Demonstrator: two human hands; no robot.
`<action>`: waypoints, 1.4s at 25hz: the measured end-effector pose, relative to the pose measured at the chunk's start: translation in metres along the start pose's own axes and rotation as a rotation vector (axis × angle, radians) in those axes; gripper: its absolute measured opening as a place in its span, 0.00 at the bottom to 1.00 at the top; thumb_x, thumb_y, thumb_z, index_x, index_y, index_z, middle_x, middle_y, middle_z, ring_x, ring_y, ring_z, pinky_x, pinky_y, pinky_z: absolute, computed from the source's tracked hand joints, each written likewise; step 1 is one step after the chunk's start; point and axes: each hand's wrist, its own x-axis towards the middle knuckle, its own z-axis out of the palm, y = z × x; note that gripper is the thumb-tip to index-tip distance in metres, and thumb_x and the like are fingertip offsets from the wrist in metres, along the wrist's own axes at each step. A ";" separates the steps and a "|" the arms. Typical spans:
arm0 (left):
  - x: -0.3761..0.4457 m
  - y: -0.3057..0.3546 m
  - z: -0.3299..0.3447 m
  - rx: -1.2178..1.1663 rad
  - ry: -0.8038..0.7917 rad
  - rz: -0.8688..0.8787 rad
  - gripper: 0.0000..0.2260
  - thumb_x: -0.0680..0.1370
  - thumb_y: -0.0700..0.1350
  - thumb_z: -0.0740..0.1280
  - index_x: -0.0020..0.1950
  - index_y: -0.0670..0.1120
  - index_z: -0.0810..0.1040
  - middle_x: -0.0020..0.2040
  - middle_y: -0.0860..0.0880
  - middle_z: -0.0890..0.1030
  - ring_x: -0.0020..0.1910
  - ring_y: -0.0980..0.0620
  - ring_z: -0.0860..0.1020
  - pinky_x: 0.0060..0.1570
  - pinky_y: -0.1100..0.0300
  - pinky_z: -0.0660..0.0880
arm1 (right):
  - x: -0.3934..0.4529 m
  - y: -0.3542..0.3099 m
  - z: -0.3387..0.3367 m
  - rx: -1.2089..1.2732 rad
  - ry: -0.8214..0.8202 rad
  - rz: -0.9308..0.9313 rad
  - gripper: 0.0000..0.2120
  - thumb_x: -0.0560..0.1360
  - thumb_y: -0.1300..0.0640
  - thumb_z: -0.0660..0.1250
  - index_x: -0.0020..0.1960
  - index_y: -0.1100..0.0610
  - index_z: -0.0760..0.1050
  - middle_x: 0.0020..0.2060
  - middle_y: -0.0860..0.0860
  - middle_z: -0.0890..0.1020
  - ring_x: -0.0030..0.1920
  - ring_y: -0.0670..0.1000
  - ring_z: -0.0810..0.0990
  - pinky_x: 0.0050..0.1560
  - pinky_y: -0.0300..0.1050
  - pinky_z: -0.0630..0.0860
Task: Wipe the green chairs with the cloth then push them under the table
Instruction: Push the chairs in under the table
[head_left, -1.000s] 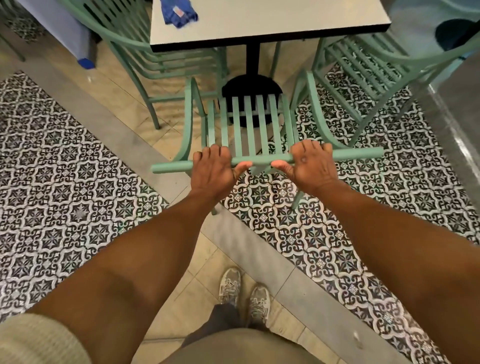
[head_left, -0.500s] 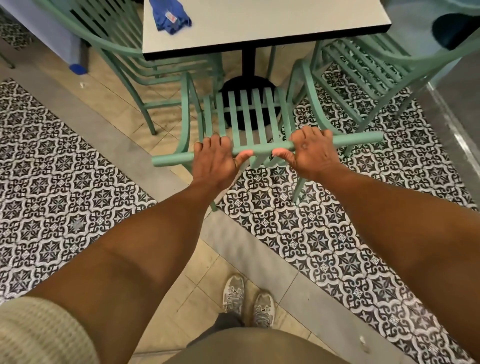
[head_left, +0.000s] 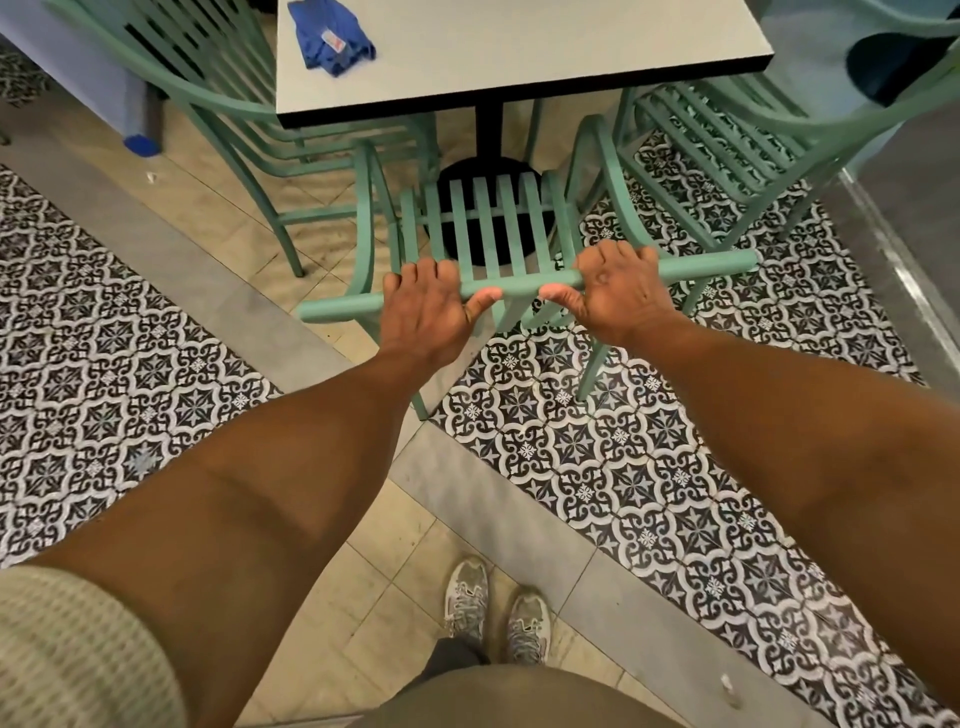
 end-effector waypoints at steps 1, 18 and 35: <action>0.000 0.000 0.000 0.002 0.002 0.001 0.31 0.77 0.70 0.47 0.49 0.44 0.72 0.46 0.42 0.75 0.44 0.44 0.69 0.46 0.49 0.64 | 0.000 0.000 0.000 -0.004 -0.004 0.002 0.37 0.72 0.26 0.35 0.45 0.54 0.69 0.42 0.54 0.71 0.43 0.54 0.71 0.49 0.51 0.68; 0.003 0.001 -0.006 -0.004 -0.031 -0.003 0.31 0.76 0.70 0.45 0.49 0.44 0.70 0.48 0.43 0.72 0.44 0.46 0.65 0.47 0.51 0.60 | -0.004 -0.005 -0.008 0.017 -0.056 0.061 0.38 0.71 0.26 0.34 0.48 0.53 0.69 0.44 0.54 0.72 0.46 0.54 0.71 0.52 0.51 0.67; -0.064 0.272 0.013 0.030 -0.464 0.579 0.36 0.77 0.70 0.37 0.78 0.50 0.40 0.77 0.40 0.38 0.76 0.41 0.37 0.72 0.36 0.38 | -0.254 0.130 0.004 0.208 -0.301 0.727 0.37 0.76 0.30 0.40 0.78 0.49 0.39 0.78 0.59 0.43 0.77 0.63 0.43 0.71 0.69 0.40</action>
